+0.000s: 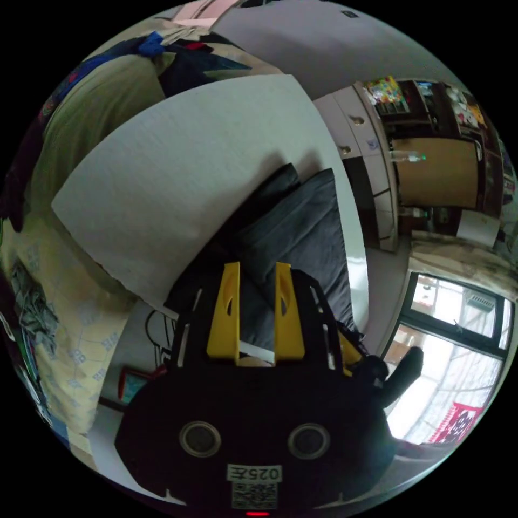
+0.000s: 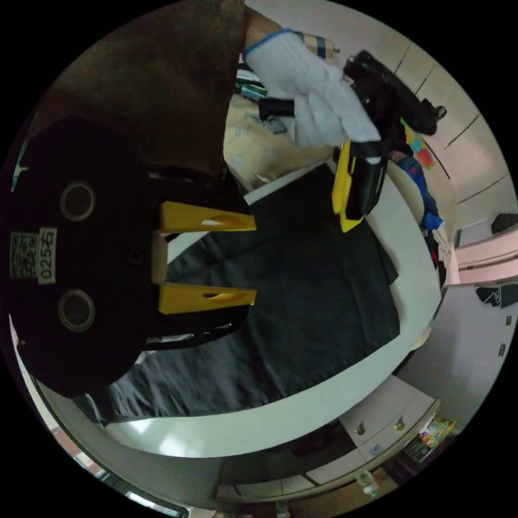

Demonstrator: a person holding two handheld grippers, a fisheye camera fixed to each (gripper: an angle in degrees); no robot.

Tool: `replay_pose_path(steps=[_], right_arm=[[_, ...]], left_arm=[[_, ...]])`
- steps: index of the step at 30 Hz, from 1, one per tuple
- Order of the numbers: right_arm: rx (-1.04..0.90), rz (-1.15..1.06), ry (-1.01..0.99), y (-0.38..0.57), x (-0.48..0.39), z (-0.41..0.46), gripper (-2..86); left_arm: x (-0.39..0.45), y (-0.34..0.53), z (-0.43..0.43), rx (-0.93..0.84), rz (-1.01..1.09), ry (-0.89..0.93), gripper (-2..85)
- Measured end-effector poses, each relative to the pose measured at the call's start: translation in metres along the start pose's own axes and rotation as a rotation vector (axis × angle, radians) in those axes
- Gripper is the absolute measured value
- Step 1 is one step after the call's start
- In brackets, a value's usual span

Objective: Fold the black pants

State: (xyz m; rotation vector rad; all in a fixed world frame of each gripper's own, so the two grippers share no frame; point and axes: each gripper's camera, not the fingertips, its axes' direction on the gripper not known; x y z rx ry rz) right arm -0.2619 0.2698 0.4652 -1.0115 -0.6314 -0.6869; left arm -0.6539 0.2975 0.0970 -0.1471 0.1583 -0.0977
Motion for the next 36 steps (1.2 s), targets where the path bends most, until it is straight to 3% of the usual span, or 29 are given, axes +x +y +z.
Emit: replay_pose_path(steps=[2,7,11,15,18,21,26,31,34,36], right_arm=[[0.038,0.026,0.107,-0.006,-0.01,0.017,8.3],[0.047,0.025,0.144,-0.019,-0.029,0.019,0.1],[0.136,0.07,0.166,-0.023,-0.026,-0.009,-0.8],[0.281,0.053,0.186,-0.016,-0.026,-0.054,-0.9],[0.32,-0.05,0.084,-0.014,-0.037,-0.068,-0.9],[0.201,-0.11,-0.076,-0.027,-0.044,-0.025,-0.9],[-0.066,-0.128,-0.135,-0.05,-0.055,0.081,0.7],[-0.07,-0.152,-0.295,-0.062,-0.049,0.069,3.4],[0.003,-0.214,-0.496,-0.064,-0.038,0.032,5.9],[0.062,-0.195,-0.5,-0.073,-0.022,0.009,8.2]], left_arm=[[0.002,0.0,-0.006,0.007,-0.058,0.031,5.7],[0.021,0.006,-0.023,0.029,-0.064,0.011,-0.5],[0.045,0.024,-0.063,0.122,-0.027,0.216,-0.8],[0.078,0.049,-0.112,0.207,0.073,0.291,-0.9],[0.083,0.077,-0.147,0.273,0.135,0.185,-0.9],[0.048,0.093,-0.128,0.232,0.101,0.015,-0.8],[-0.023,0.087,-0.064,0.147,-0.02,-0.016,-0.8],[-0.032,0.078,-0.057,0.149,0.003,0.01,-0.9],[-0.027,0.079,-0.06,0.167,0.052,0.005,-0.9],[-0.022,0.081,-0.062,0.182,0.09,-0.006,-0.9]])
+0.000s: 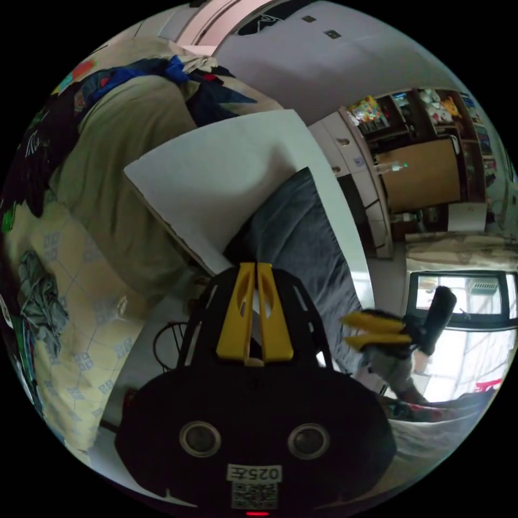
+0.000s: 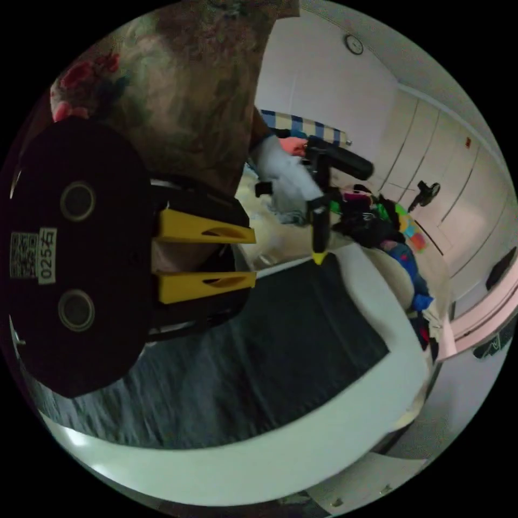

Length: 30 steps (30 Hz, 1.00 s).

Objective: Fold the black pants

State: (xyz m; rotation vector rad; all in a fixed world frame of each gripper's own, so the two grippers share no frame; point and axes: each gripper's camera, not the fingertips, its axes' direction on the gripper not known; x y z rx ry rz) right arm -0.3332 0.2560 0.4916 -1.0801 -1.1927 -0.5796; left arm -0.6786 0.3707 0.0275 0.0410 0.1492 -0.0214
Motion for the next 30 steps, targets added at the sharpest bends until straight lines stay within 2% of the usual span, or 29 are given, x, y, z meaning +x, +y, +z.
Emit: replay_pose_path(steps=[2,6,10,13,18,21,23,26,30], right_arm=[[0.061,0.036,0.058,-0.023,0.024,-0.028,10.1],[0.037,0.106,0.09,-0.068,0.069,-0.037,10.9],[-0.059,0.103,0.23,-0.11,0.08,-0.022,9.8],[-0.117,0.109,0.307,-0.127,0.072,-0.009,9.9],[-0.147,0.069,0.318,-0.151,0.058,-0.007,12.2],[-0.226,-0.031,0.436,-0.163,0.047,0.0,11.4],[-0.28,-0.217,0.571,-0.16,0.026,0.006,8.2],[-0.326,-0.312,0.587,-0.155,0.013,0.006,5.1],[-0.32,-0.164,0.452,-0.157,0.031,-0.016,2.0]], left_arm=[[0.014,0.002,-0.007,0.037,0.072,-0.025,-0.9],[0.027,0.004,-0.013,0.082,0.101,-0.066,-0.8],[-0.014,-0.007,0.026,-0.015,-0.091,-0.062,-0.8],[-0.025,-0.006,0.019,0.04,-0.205,-0.003,-0.4],[-0.035,-0.01,0.036,0.044,-0.218,0.051,5.4],[-0.035,-0.021,0.044,0.045,-0.221,0.054,6.3],[-0.03,-0.03,0.052,0.024,-0.197,-0.008,6.2],[-0.036,-0.034,0.063,0.016,-0.234,-0.074,5.2],[-0.054,-0.037,0.074,-0.003,-0.275,-0.037,1.1]])
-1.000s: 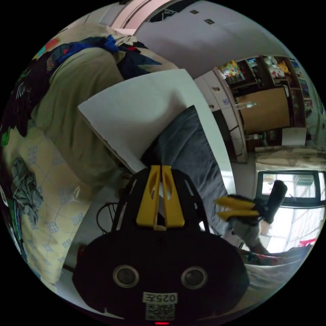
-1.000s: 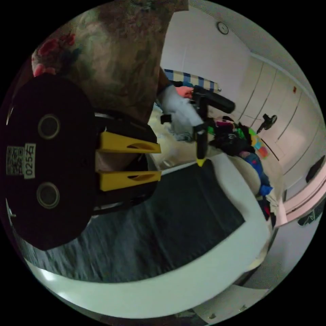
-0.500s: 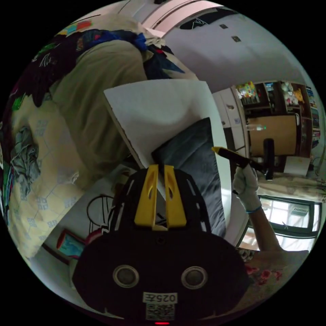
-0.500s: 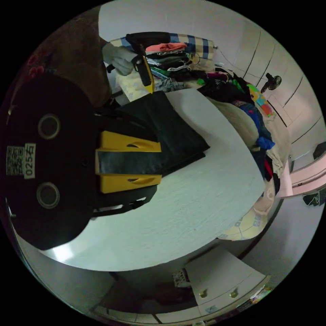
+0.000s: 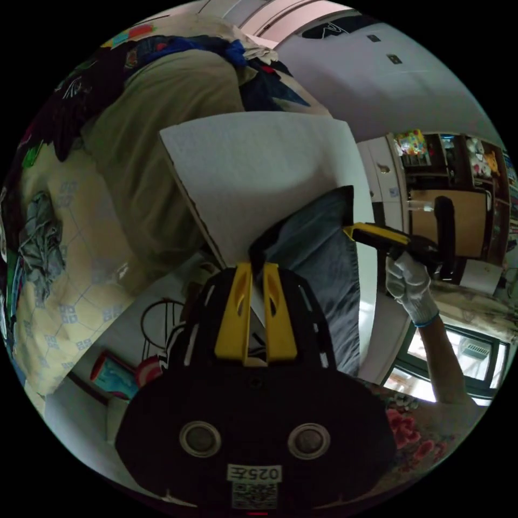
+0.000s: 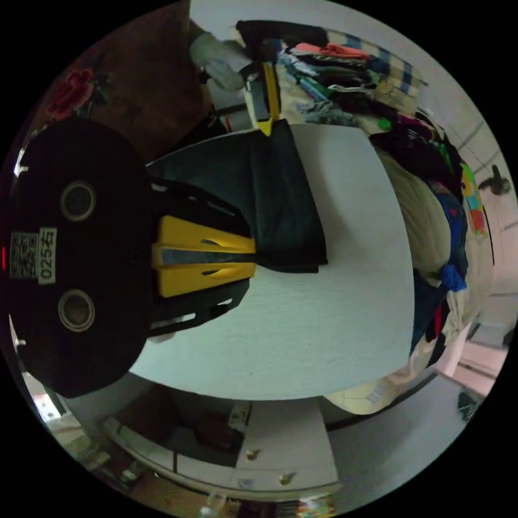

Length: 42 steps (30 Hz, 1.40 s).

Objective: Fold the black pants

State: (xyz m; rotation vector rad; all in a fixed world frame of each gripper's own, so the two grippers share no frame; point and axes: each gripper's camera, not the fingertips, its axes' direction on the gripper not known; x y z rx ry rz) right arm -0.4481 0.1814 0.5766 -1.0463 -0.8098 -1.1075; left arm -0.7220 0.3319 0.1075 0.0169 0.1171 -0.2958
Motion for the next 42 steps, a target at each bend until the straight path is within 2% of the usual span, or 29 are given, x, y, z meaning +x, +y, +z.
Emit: replay_pose_path(steps=[4,8,10,13,18,21,24,25,26,27,28,31,36,39,42], right_arm=[[0.001,0.103,-0.109,0.012,0.021,-0.011,-0.1],[0.012,0.018,-0.074,-0.006,0.005,-0.032,-0.4],[0.044,-0.055,-0.054,-0.018,-0.009,-0.05,-0.4],[0.15,-0.183,-0.033,-0.015,-0.027,-0.092,-0.3],[0.362,-0.199,-0.026,0.081,0.002,-0.165,-0.1],[0.423,-0.059,-0.103,0.191,0.051,-0.186,0.1],[0.413,0.245,-0.225,0.323,0.103,-0.176,0.8],[0.388,0.431,-0.335,0.382,0.126,-0.161,1.5],[0.386,0.601,-0.524,0.444,0.143,-0.14,5.6],[0.4,0.687,-0.638,0.475,0.149,-0.128,7.7],[0.482,0.819,-0.823,0.534,0.151,-0.105,12.0],[0.62,1.057,-1.029,0.639,0.124,-0.053,19.1],[0.773,1.13,-1.306,0.687,0.076,-0.002,22.8],[0.782,1.124,-1.288,0.685,0.066,-0.001,22.4],[0.81,1.081,-1.282,0.675,0.071,-0.013,20.6]], left_arm=[[-0.008,-0.009,0.006,-0.014,0.019,0.008,-1.3],[-0.041,-0.018,-0.018,0.124,-0.094,0.072,-1.6],[-0.055,-0.027,-0.036,0.188,-0.079,0.088,-1.6],[-0.06,-0.036,-0.072,0.259,0.068,0.184,-1.6],[-0.013,-0.021,-0.089,0.165,0.449,0.359,-1.6],[0.042,0.005,-0.055,-0.017,0.67,0.504,-1.6],[0.101,0.045,0.015,-0.262,0.865,0.582,-1.6],[0.122,0.065,0.051,-0.351,0.931,0.562,-1.6],[0.139,0.086,0.09,-0.437,1.013,0.502,-1.6],[0.146,0.096,0.11,-0.477,1.059,0.462,-1.6],[0.155,0.116,0.15,-0.557,1.114,0.385,-1.6],[0.151,0.146,0.233,-0.731,1.118,0.265,-1.6],[0.127,0.146,0.256,-0.757,1.082,0.302,-1.5],[0.124,0.143,0.239,-0.735,1.13,0.336,-1.5],[0.128,0.153,0.232,-0.72,1.232,0.27,-1.5]])
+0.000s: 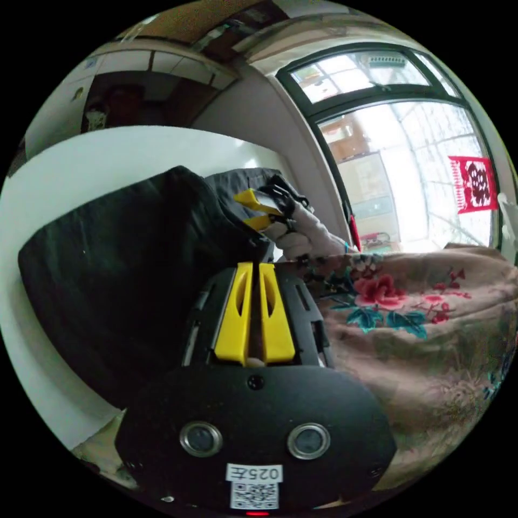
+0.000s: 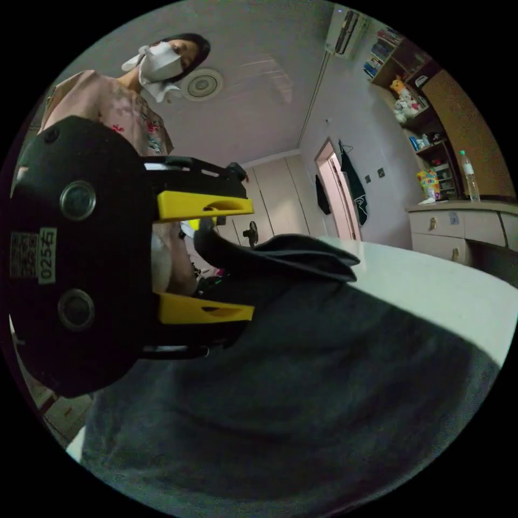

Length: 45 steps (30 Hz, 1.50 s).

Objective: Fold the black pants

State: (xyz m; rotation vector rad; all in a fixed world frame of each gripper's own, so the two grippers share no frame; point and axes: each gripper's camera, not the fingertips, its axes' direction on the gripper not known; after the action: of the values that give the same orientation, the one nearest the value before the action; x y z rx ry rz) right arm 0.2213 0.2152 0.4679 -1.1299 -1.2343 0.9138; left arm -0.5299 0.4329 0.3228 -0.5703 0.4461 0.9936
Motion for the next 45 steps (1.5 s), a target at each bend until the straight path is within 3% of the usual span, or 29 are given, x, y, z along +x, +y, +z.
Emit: replay_pose_path(steps=[3,5,8,14,17,24,26,29,32,36,40,45], right_arm=[[-0.049,-0.024,0.116,-0.011,-0.016,0.008,15.2],[-0.103,-0.025,0.27,-0.015,-0.03,0.015,4.5],[-0.136,-0.121,0.391,0.0,-0.059,0.016,1.3],[-0.001,-0.437,0.586,0.072,-0.147,-0.036,0.4],[0.036,-0.466,0.66,0.087,-0.154,-0.081,0.4],[0.021,-0.264,0.818,0.082,-0.082,-0.136,0.6],[0.04,-0.307,0.788,0.099,-0.086,-0.146,0.9],[0.126,-0.404,0.898,0.13,-0.11,-0.161,2.1],[0.202,-0.313,0.897,0.136,-0.094,-0.185,4.8],[0.185,-0.085,1.116,0.135,-0.049,-0.203,5.6],[0.334,-0.255,1.122,0.176,-0.072,-0.18,0.7],[0.257,-0.446,1.204,0.169,-0.081,-0.096,-0.8]], left_arm=[[0.009,-0.003,0.025,-0.073,0.046,-0.116,-1.3],[0.01,-0.006,0.054,-0.136,0.04,-0.189,-1.0],[0.012,-0.008,0.075,-0.159,0.032,-0.249,-0.9],[0.042,-0.028,0.073,0.053,0.046,-0.05,-0.9],[0.054,-0.06,0.098,0.101,0.12,0.034,-0.8],[0.06,-0.144,0.23,-0.127,0.181,-0.075,-0.1],[0.069,-0.163,0.263,-0.202,0.211,-0.113,0.0],[0.097,-0.177,0.266,-0.145,0.313,-0.096,0.5],[0.104,-0.187,0.273,-0.149,0.317,-0.035,1.7],[0.085,-0.183,0.27,-0.233,0.249,-0.12,1.7],[0.037,-0.155,0.211,-0.095,0.023,-0.33,1.4],[-0.016,-0.141,0.183,-0.044,-0.225,-0.42,0.0]])
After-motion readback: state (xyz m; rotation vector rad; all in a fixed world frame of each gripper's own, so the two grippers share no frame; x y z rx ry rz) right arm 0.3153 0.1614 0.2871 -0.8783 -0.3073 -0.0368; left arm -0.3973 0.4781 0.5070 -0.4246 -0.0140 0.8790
